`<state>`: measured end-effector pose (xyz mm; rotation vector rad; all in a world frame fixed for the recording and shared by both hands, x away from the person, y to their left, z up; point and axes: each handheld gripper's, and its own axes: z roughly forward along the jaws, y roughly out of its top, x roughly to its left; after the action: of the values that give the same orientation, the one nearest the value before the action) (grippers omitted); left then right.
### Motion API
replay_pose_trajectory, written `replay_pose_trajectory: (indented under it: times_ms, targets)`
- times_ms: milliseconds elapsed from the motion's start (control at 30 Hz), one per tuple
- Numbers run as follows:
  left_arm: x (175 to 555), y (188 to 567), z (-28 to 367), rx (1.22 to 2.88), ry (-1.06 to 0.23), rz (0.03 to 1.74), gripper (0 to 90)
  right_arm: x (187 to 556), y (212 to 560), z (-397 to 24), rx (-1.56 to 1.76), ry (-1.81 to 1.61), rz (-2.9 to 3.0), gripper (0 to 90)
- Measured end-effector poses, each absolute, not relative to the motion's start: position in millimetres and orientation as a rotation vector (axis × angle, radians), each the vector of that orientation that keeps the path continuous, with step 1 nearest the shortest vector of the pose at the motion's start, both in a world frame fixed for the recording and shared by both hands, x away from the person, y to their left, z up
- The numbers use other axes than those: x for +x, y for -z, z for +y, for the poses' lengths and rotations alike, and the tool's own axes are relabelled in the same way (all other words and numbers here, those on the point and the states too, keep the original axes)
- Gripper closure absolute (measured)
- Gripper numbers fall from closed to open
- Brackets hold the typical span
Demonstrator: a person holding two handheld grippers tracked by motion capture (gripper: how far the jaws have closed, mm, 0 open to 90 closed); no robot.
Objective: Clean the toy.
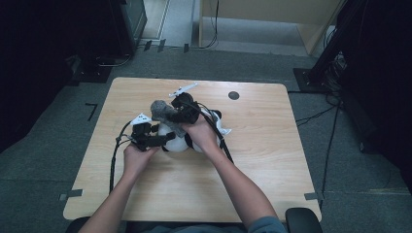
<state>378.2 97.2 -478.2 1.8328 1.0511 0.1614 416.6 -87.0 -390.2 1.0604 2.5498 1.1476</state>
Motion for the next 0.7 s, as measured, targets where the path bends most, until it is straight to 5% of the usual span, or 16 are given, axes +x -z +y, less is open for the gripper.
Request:
replay_pose_trajectory:
  times_ms: [700]
  targets:
    - [379,478,94,1.864,-0.184,1.073,20.9,406,392,-130,1.028,-1.067,2.516,74.8]
